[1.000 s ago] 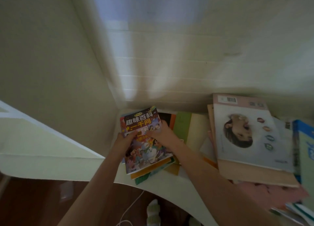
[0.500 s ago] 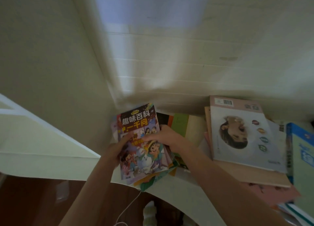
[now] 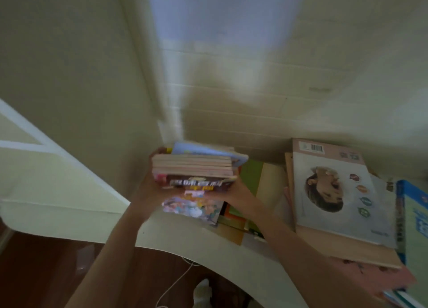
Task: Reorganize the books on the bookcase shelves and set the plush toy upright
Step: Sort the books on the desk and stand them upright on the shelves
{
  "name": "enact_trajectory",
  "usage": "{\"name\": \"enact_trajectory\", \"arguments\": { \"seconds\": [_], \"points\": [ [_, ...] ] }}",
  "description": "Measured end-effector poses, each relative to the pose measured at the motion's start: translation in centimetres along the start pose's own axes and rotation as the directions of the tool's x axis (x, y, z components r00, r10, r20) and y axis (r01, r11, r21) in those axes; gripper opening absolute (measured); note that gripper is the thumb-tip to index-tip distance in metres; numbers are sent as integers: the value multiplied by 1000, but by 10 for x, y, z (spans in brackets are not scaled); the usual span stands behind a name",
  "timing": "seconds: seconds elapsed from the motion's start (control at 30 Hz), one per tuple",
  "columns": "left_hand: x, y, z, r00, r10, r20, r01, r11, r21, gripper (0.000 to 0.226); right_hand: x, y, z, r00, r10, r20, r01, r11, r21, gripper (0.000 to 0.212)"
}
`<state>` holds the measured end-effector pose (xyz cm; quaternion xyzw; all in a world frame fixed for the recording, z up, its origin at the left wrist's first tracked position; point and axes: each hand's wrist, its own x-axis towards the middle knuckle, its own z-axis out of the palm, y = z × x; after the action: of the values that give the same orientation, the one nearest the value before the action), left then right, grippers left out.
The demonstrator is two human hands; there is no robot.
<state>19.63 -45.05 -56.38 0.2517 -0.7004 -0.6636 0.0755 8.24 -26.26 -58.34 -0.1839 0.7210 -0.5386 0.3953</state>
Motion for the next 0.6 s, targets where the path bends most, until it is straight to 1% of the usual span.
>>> {"name": "enact_trajectory", "arguments": {
  "seconds": [0.07,0.13,0.17,0.27,0.37,0.43,0.47,0.5,0.6],
  "points": [
    [-6,-16,-6,996,-86,-30,86,996,20,96,3,-2,5,999,-11,35,12,1000,-26,84],
    [-7,-30,-15,993,-108,-42,108,994,3,88,9,-7,12,996,-47,72,48,999,-12,92],
    [-8,-33,-17,993,-102,-52,102,995,-9,89,11,-10,16,995,-60,77,61,998,-10,96],
    [-9,-36,-17,988,-123,-88,121,992,-32,101,13,-10,18,994,-81,67,81,997,5,103],
    [-9,-34,-16,992,-113,-59,111,993,-38,110,8,-9,12,995,-54,81,55,998,-15,100],
    [-12,-32,-17,991,-135,-21,134,990,-30,120,6,-9,7,993,-47,106,52,998,-38,107],
    [-15,-30,-16,990,-142,-20,141,990,-10,119,7,-10,5,993,-45,111,53,997,-62,111],
    [-17,-28,-15,990,-134,-33,135,991,23,112,7,-14,4,992,-46,119,56,995,-78,113],
    [-18,-24,-8,988,-101,-116,105,994,25,65,8,-19,7,993,-68,100,80,990,-116,121]
  ]
}}
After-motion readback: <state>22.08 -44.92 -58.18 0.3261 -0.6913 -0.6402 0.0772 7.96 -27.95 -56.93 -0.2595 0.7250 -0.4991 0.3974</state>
